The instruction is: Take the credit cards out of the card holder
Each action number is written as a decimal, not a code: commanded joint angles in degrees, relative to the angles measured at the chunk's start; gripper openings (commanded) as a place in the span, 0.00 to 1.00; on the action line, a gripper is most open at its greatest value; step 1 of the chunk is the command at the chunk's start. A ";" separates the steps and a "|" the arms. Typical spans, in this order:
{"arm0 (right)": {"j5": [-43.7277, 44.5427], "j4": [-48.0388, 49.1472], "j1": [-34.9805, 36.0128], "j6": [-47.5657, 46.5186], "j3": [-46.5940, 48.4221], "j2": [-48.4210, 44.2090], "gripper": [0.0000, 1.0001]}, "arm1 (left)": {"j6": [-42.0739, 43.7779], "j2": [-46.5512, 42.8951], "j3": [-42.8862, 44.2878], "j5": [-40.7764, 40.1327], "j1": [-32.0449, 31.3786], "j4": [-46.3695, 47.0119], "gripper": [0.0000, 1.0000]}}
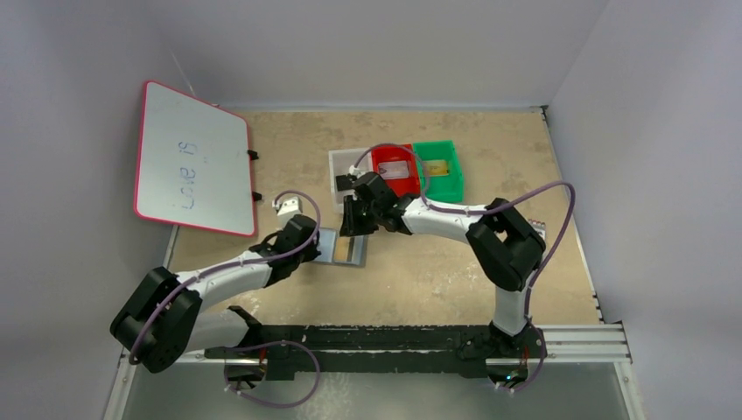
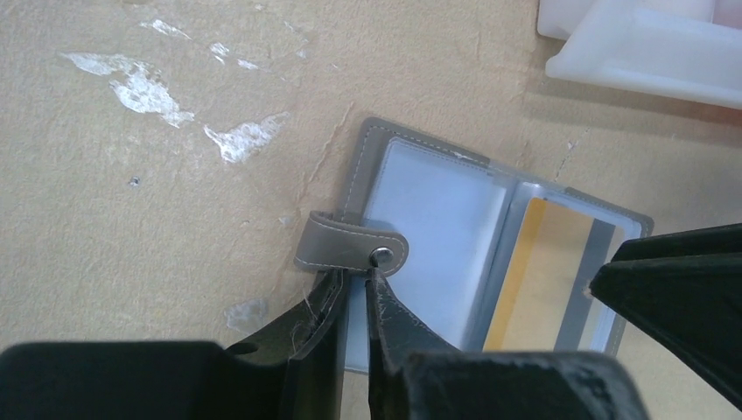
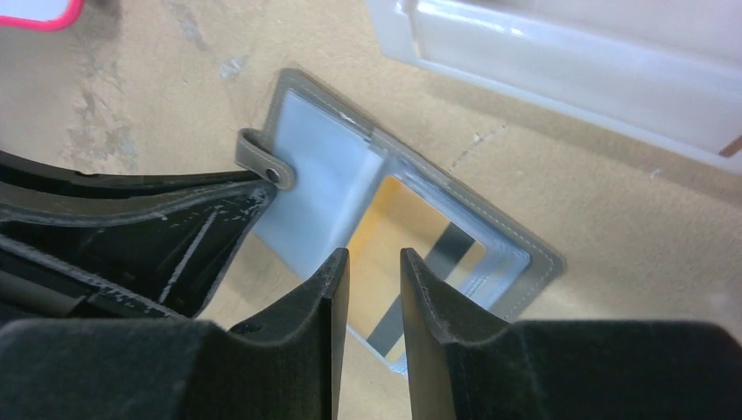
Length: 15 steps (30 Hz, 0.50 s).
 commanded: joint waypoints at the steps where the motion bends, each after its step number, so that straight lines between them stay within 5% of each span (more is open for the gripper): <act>1: 0.51 -0.61 0.06 0.50 -2.51 -0.50 0.31 | 0.92 -1.50 1.75 4.14 0.18 -1.22 0.13; 15: 10.04 -6.27 0.60 -0.90 -7.66 -2.99 0.36 | -2.90 -8.47 1.41 6.00 -3.15 -6.49 0.19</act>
